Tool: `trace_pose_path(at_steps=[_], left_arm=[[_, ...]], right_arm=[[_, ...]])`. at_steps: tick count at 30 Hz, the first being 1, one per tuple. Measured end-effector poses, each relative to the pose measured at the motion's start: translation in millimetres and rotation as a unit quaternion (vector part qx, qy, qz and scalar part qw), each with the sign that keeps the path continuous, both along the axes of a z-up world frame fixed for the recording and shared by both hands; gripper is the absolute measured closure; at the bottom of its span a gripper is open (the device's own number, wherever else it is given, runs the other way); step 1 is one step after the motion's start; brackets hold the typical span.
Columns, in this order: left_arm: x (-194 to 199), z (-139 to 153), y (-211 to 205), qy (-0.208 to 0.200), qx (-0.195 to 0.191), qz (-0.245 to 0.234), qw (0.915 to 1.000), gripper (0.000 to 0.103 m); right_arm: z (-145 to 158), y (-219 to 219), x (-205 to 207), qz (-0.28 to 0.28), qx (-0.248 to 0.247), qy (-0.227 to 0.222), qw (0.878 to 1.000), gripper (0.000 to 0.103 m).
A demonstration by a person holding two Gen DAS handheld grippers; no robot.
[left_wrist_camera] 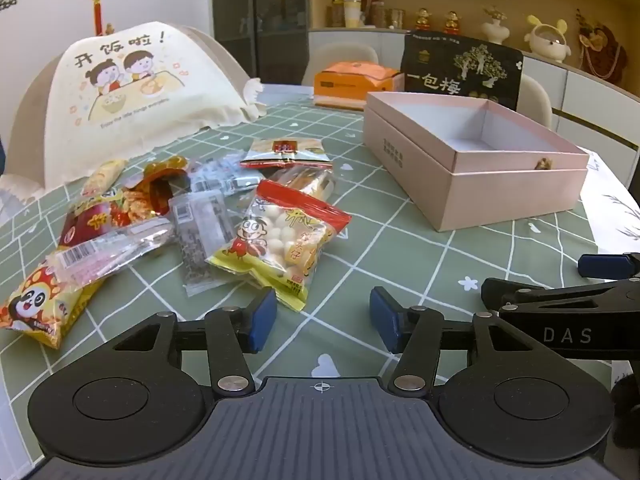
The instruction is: Organize snacks
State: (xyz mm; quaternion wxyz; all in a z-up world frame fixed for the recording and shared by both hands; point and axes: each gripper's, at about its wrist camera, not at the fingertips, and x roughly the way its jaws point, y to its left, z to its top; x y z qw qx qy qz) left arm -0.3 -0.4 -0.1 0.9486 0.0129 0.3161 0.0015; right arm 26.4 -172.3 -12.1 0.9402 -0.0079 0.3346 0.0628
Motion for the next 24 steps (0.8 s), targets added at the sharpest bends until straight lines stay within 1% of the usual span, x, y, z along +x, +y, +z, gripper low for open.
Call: trace_pose_path(at_steps=[1,10,14,24], left_arm=[[0.0,0.0,0.1,0.000,0.000,0.000,1.0000,0.043],[-0.1,0.0,-0.7,0.000,0.002,0.000,1.0000,0.043],[-0.2,0.0,-0.1,0.000,-0.001,0.000,1.0000,0.043],[-0.6,-0.5,0.9,0.000,-0.002,0.000,1.0000,0.043]], right_arm=[[0.1,-0.4,-0.9,-0.001,0.000,-0.017,1.000,0.000],[-0.2,-1.1,3.1,0.001,0.002,-0.008,1.000,0.000],[-0.2,2.3,-2.2,0.000,0.002,-0.008,1.000,0.000],[0.3,-0.1,1.3,-0.004,0.004,-0.008,1.000,0.000]])
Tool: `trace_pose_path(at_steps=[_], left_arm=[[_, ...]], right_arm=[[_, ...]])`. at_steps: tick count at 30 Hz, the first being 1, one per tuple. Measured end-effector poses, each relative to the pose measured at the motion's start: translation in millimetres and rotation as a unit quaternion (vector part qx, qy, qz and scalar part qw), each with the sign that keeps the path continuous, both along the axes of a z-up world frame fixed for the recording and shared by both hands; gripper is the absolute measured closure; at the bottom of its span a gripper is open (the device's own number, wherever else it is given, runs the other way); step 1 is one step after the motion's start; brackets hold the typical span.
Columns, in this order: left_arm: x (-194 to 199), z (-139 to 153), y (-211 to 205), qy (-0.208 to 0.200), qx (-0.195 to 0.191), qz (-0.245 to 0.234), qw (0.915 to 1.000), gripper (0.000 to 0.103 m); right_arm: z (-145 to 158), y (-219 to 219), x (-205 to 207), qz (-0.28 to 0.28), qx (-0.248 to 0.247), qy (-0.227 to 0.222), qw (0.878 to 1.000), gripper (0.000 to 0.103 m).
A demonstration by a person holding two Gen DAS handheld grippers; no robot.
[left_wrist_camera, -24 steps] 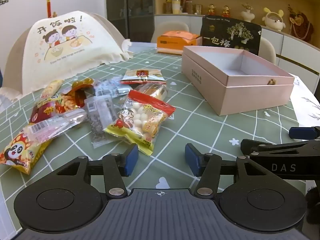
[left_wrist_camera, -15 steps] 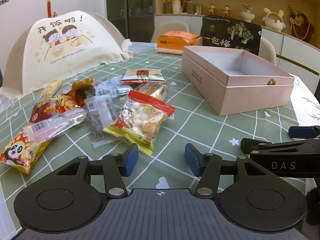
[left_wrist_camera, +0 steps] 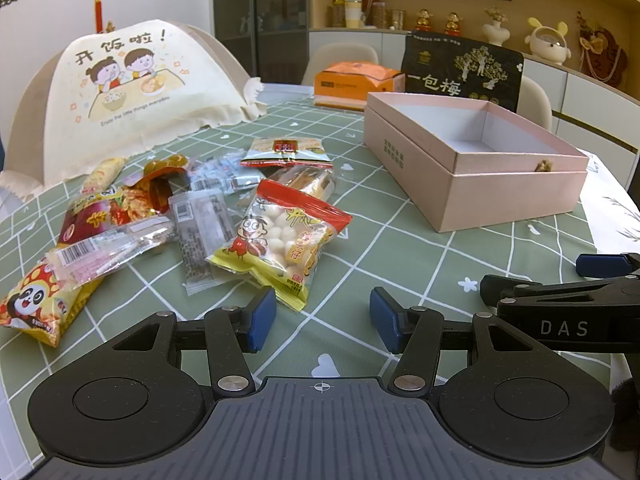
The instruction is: Organize snacks
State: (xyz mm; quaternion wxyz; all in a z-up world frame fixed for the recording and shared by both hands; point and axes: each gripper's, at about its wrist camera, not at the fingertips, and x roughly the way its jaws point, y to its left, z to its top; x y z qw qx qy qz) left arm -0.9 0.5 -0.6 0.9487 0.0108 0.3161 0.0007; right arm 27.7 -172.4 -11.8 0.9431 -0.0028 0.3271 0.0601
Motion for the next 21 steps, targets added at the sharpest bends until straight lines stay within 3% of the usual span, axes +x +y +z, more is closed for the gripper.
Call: trace_pose_path(at_steps=[21], left_arm=[[0.8,0.0,0.1,0.000,0.003,0.000,1.0000,0.043]], right_arm=[[-1.1,0.4,1.6,-0.015,0.001,0.000,1.000,0.000]])
